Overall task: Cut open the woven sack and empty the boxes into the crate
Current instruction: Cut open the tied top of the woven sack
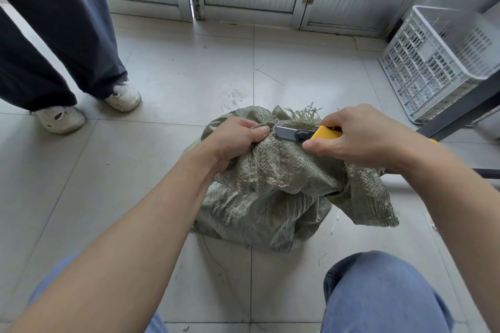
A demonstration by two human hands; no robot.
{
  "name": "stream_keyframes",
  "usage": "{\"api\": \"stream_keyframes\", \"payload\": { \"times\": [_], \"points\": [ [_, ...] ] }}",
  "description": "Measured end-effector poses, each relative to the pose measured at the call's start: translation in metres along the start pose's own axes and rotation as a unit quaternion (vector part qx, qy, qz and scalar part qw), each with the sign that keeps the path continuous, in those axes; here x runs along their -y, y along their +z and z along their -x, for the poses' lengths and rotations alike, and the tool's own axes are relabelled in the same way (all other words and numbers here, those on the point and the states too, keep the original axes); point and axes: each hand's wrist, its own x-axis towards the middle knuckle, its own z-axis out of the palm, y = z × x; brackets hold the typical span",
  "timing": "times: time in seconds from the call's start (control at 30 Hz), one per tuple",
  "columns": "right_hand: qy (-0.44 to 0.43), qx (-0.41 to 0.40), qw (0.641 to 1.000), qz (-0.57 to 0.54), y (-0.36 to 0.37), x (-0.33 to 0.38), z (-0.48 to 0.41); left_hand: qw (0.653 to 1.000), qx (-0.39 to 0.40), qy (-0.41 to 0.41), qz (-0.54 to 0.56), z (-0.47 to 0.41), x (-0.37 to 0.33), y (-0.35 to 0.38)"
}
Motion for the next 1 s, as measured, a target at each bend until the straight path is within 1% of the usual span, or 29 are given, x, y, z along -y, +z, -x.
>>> {"api": "stream_keyframes", "payload": {
  "times": [0.1,0.2,0.33,0.43,0.57,0.77,1.0],
  "points": [
    [0.009,-0.001,1.000,0.016,-0.001,0.003,0.001,1.000,-0.009,0.005,-0.004,0.000,-0.001,0.001],
    [0.030,-0.010,0.999,0.045,-0.006,0.004,0.002,0.999,-0.035,0.014,-0.029,0.000,0.000,-0.001],
    [0.023,-0.039,0.999,0.030,-0.011,0.009,0.001,0.999,-0.038,0.017,-0.033,-0.001,0.001,-0.002],
    [0.014,-0.020,0.999,0.039,-0.004,0.012,-0.006,0.999,-0.026,0.023,-0.040,0.000,0.000,0.000],
    [0.027,0.002,0.999,0.037,0.002,0.008,-0.011,0.998,-0.026,0.025,-0.048,0.000,-0.001,-0.003],
    [0.029,0.001,0.999,0.036,0.003,0.008,-0.014,0.998,-0.023,0.019,-0.050,-0.001,0.002,-0.006],
    [0.007,0.007,1.000,0.023,0.002,0.013,-0.012,0.999,-0.019,0.014,-0.045,-0.002,0.003,-0.010]
  ]
}}
